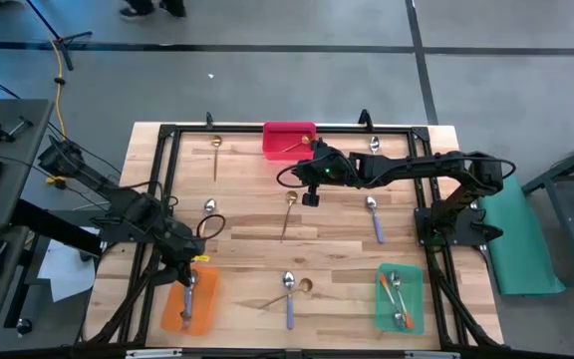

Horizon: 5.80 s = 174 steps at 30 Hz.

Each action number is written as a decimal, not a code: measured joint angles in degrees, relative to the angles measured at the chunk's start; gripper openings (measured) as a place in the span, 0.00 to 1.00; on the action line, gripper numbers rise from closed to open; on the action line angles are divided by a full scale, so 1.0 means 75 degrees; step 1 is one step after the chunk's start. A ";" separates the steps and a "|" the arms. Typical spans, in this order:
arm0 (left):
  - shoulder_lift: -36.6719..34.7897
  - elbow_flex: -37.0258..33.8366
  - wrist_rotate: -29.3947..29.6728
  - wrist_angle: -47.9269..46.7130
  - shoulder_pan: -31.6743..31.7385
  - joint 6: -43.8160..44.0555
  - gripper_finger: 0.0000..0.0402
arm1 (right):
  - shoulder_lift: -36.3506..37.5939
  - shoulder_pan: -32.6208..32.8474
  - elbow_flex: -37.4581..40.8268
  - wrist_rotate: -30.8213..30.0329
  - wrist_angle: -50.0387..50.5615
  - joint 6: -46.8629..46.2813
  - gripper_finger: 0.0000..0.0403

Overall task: Sort silverware by color (type)
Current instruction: Put the purple spoon into the orange bin, then put the gold spoon into the red bin

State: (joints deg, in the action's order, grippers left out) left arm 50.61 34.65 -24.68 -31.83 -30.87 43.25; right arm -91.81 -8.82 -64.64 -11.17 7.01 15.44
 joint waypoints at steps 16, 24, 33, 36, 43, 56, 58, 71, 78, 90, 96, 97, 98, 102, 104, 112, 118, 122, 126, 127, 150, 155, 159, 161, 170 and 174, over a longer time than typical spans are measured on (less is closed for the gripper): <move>-0.0035 0.0034 -0.0049 0.0053 0.0003 0.0599 0.23 | 0.0000 0.0000 0.0000 -0.0028 0.0090 0.0029 0.00; -0.0300 0.0375 -0.0030 0.0015 0.0003 0.0359 0.23 | 0.0000 0.0000 0.0000 -0.0025 0.0140 0.0000 0.00; -0.0411 0.0461 0.0902 0.0467 0.0293 -0.1574 0.10 | 0.0000 -0.0006 0.0002 0.0156 0.0190 0.0351 0.00; -0.0408 0.0461 0.0879 0.0929 0.0663 -0.2519 0.02 | -0.0007 -0.0015 0.0003 0.0722 -0.0082 0.0412 0.00; -0.0391 -0.0175 0.0037 0.2508 0.1814 -0.3995 0.01 | -0.0146 -0.0055 0.0570 0.1636 -0.1962 0.0544 0.00; 0.0295 -0.1748 0.1181 0.6408 0.4140 -0.5201 0.00 | -0.0166 -0.0179 0.3118 0.1904 -0.6688 -0.0836 0.00; 0.0482 -0.1803 0.1486 0.6579 0.4455 -0.5219 0.00 | -0.0166 -0.0146 0.3118 0.1680 -0.6685 -0.0869 0.00; 0.1969 -0.1959 0.2377 0.8856 0.5354 -0.5605 0.00 | -0.0166 -0.0069 0.3118 0.0614 -0.6633 -0.1062 0.00; 0.2593 -0.2577 0.2382 1.0256 0.5633 -0.5663 0.00 | -0.0166 -0.0070 0.3118 0.0567 -0.6627 -0.1456 0.00; 0.2660 -0.3300 0.3220 1.0597 0.5724 -0.5681 0.00 | -0.0163 -0.0044 0.3118 0.0578 -0.6624 -0.1687 0.00; 0.2660 -0.3371 0.3220 1.0584 0.5724 -0.5240 0.00 | -0.0163 0.0007 0.3118 0.0348 -0.6621 -0.1648 0.00; 0.2660 -0.3371 0.3220 1.0580 0.5724 -0.5212 0.00 | -0.0163 0.0019 0.3115 0.0345 -0.6618 -0.1616 0.00; 0.2660 -0.3371 0.3220 1.0578 0.5724 -0.5202 0.00 | -0.0163 0.0032 0.3115 0.0345 -0.6615 -0.1605 0.00; 0.2660 -0.3371 0.3398 1.0578 0.5721 -0.5197 0.00 | -0.0160 0.0035 0.3115 0.0345 -0.6561 -0.1603 0.02; 0.2660 -0.3371 0.3560 1.0572 0.5721 -0.5197 0.00 | -0.0160 0.0035 0.3115 0.0345 -0.6494 -0.1603 0.06; 0.2660 -0.3371 0.3642 1.0562 0.5721 -0.5197 0.00 | -0.0160 0.0035 0.3115 0.0278 -0.6211 -0.1817 0.23; 0.2660 -0.3371 0.3642 1.0529 0.5721 -0.5180 0.00 | -0.0159 0.0035 0.2948 0.0001 -0.5500 -0.2096 0.27; 0.2663 -0.3371 0.3640 1.0515 0.5721 -0.5173 0.00 | 0.0045 0.0174 0.2237 -0.0031 -0.3230 -0.2612 0.27; 0.2663 -0.3371 0.3639 1.0380 0.5717 -0.5176 0.00 | 0.0058 0.0677 0.1221 -0.0015 -0.0113 -0.3097 0.27; 0.2663 -0.3369 0.3639 1.0375 0.5715 -0.5176 0.00 | 0.0010 0.0855 0.0985 -0.0002 0.0452 -0.3231 0.27; 0.2665 -0.3365 0.3636 0.9976 0.5703 -0.5173 0.00 | -0.1117 0.4256 0.0163 0.0742 0.0198 -0.5287 0.51; 0.2663 -0.3365 0.3634 0.9916 0.5694 -0.5173 0.00 | -0.1404 0.4445 -0.0077 0.0713 0.0342 -0.5463 0.51; 0.2663 -0.3365 0.3634 0.9830 0.5694 -0.5174 0.00 | -0.1868 0.4538 -0.0685 0.0692 0.0540 -0.5059 0.51; 0.2665 -0.3365 0.3634 0.9775 0.5694 -0.5175 0.00 | -0.2185 0.4558 -0.0995 0.0710 0.0783 -0.4788 0.51; 0.2664 -0.3365 0.3634 0.9686 0.5602 -0.5176 0.00 | -0.3183 0.4584 -0.1620 0.0768 0.1537 -0.4647 0.50; 0.2663 -0.3365 0.3634 0.9534 0.5497 -0.5173 0.00 | -0.3373 0.4584 -0.1620 0.0769 0.1506 -0.4967 0.50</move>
State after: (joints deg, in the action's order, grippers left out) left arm 70.59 9.41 2.57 39.68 10.35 4.45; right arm -117.11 25.56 -76.79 -5.40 18.30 -21.81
